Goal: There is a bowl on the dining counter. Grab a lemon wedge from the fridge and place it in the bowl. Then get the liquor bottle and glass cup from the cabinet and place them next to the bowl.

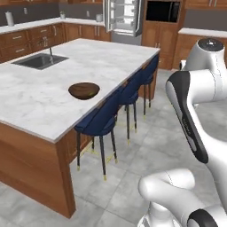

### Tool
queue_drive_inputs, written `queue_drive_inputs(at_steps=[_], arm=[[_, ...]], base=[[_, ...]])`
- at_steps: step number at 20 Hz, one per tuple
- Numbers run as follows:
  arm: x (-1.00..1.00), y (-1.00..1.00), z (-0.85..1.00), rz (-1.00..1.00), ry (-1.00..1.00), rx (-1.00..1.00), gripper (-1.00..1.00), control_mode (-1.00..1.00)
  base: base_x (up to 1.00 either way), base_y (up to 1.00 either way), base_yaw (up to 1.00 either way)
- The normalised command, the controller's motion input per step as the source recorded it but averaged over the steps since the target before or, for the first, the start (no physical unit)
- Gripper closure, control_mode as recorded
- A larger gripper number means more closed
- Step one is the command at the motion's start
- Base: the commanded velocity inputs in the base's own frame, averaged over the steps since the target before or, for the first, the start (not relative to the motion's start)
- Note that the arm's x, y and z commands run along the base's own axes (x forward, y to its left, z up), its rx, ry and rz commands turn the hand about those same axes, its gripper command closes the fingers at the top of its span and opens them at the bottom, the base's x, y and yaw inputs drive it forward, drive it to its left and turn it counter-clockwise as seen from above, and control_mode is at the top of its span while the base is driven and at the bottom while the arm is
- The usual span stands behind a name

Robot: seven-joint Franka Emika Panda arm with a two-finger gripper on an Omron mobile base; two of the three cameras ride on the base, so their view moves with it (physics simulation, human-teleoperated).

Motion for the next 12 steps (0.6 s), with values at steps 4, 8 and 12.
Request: queue_drive_inputs(at_steps=[4, 8, 12], arm=[[0.00, 0.00, 0.00, 0.00, 0.00, 0.00, -1.00, 1.00], [0.00, 0.00, 0.00, 0.00, 0.00, 0.00, -1.00, 1.00], [0.00, 0.00, 0.00, 0.00, 0.00, 0.00, -1.00, 1.00]], base=[[-0.54, 1.00, -0.27], [-0.32, 1.00, -0.27], [-0.05, 1.00, -0.30]])
